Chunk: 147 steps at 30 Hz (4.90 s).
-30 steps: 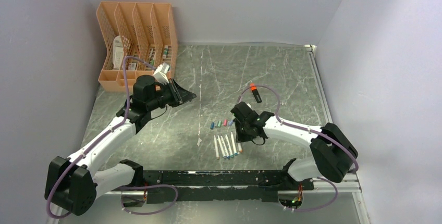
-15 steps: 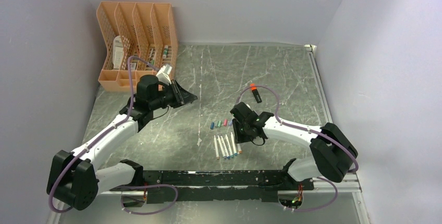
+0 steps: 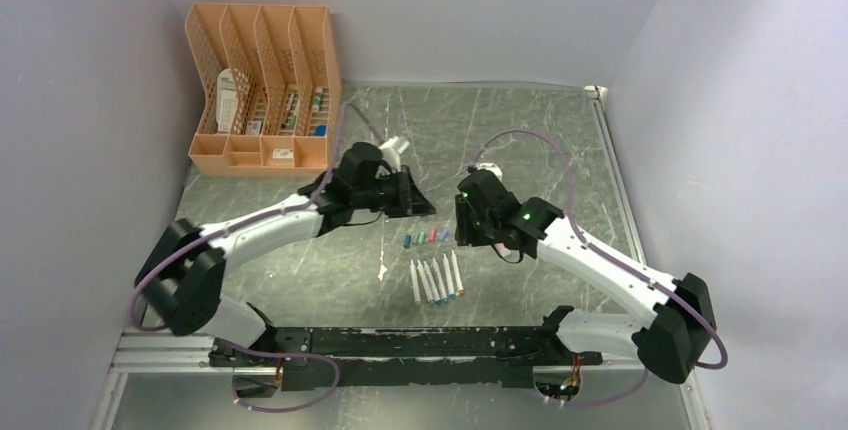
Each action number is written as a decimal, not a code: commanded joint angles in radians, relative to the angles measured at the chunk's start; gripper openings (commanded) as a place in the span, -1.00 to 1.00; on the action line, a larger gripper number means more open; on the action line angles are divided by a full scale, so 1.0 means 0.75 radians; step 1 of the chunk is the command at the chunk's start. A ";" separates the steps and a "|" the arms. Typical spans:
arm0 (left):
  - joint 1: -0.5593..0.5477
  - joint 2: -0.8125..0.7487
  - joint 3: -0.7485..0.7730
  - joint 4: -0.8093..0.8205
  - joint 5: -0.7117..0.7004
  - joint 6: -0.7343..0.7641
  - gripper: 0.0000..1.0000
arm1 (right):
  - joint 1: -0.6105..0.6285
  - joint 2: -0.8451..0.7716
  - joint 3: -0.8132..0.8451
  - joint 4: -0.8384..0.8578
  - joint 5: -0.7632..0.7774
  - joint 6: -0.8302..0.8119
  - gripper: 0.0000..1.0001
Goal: Open the pen caps
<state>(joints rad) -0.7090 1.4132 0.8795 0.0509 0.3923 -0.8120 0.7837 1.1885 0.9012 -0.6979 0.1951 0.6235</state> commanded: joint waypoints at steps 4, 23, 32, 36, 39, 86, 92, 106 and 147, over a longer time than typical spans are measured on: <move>-0.172 0.348 0.279 -0.074 -0.100 0.025 -0.79 | -0.058 -0.114 0.035 -0.154 0.083 -0.003 -0.12; -0.230 0.779 0.505 -0.131 -0.163 0.047 -0.65 | -0.108 -0.208 -0.005 -0.156 0.027 -0.028 -0.09; -0.229 0.823 0.508 -0.148 -0.222 0.056 -0.62 | -0.107 -0.216 -0.012 -0.144 -0.007 -0.028 -0.09; -0.227 0.827 0.516 -0.183 -0.261 0.058 -0.61 | -0.107 -0.224 -0.020 -0.137 -0.018 -0.023 -0.09; -0.227 0.815 0.510 -0.209 -0.291 0.052 -0.61 | -0.108 -0.225 -0.022 -0.135 -0.022 -0.025 -0.09; -0.227 0.506 0.638 -0.348 -0.358 0.068 0.10 | -0.121 -0.146 0.055 -0.130 -0.006 -0.062 -0.05; -0.228 0.285 0.531 -0.358 -0.418 0.101 0.44 | -0.244 -0.068 0.088 -0.094 -0.032 -0.128 -0.02; -0.210 -0.280 0.073 -0.391 -0.510 0.097 1.00 | -0.530 0.351 0.059 0.115 -0.091 -0.224 0.01; -0.134 -0.163 -0.066 0.247 -0.051 -0.103 1.00 | -0.490 -0.159 0.027 0.149 -0.841 -0.341 -0.97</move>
<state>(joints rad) -0.8154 1.2781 0.8433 0.0605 0.2932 -0.8223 0.4080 1.1263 0.9073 -0.5728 -0.2295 0.3828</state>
